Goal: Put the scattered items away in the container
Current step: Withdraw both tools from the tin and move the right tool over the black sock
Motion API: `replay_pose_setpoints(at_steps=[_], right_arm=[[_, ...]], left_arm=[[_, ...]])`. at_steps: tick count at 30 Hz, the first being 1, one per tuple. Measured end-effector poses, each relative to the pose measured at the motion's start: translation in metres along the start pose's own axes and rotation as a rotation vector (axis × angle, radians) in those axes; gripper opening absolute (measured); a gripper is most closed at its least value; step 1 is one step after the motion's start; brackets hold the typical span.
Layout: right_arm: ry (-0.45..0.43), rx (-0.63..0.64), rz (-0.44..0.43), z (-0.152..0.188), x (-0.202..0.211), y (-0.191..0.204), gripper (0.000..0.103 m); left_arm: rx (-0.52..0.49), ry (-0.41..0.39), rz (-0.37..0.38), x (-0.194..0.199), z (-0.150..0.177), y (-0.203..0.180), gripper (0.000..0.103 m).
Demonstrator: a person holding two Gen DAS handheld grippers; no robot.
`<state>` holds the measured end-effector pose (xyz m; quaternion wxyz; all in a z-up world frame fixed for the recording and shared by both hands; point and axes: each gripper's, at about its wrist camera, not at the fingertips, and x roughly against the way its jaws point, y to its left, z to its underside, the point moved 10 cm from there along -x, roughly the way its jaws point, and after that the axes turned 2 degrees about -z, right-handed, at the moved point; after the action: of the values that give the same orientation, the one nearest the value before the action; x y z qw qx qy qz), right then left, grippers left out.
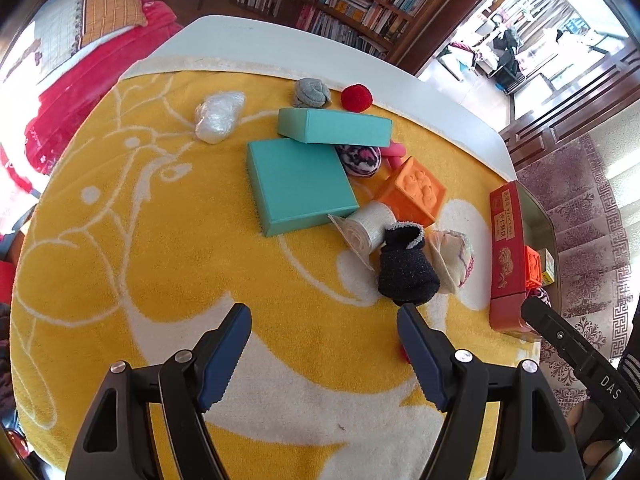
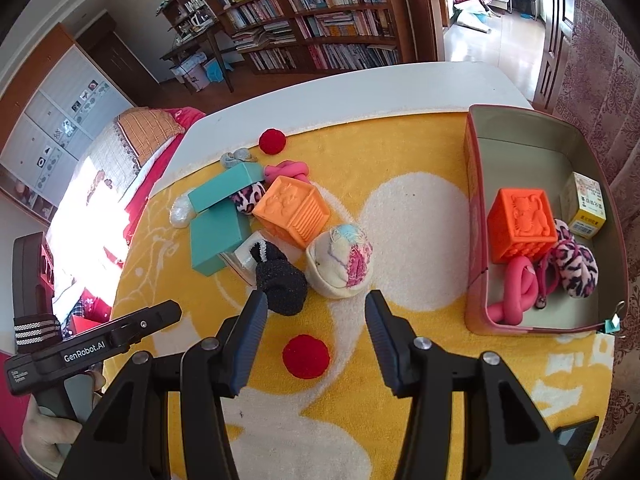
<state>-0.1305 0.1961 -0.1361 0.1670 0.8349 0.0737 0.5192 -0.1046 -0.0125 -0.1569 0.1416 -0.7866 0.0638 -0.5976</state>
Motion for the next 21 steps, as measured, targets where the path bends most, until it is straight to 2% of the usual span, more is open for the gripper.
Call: replay_pose_setpoints(at_steps=[12, 21], right_arm=[[0.058, 0.046, -0.014, 0.007, -0.042, 0.038, 0.055], [0.108, 0.059, 0.009, 0.009, -0.078, 0.047, 0.055]], left_arm=[[0.045, 0.02, -0.012, -0.003, -0.009, 0.045, 0.077], [0.06, 0.031, -0.015, -0.007, -0.021, 0.07, 0.077]])
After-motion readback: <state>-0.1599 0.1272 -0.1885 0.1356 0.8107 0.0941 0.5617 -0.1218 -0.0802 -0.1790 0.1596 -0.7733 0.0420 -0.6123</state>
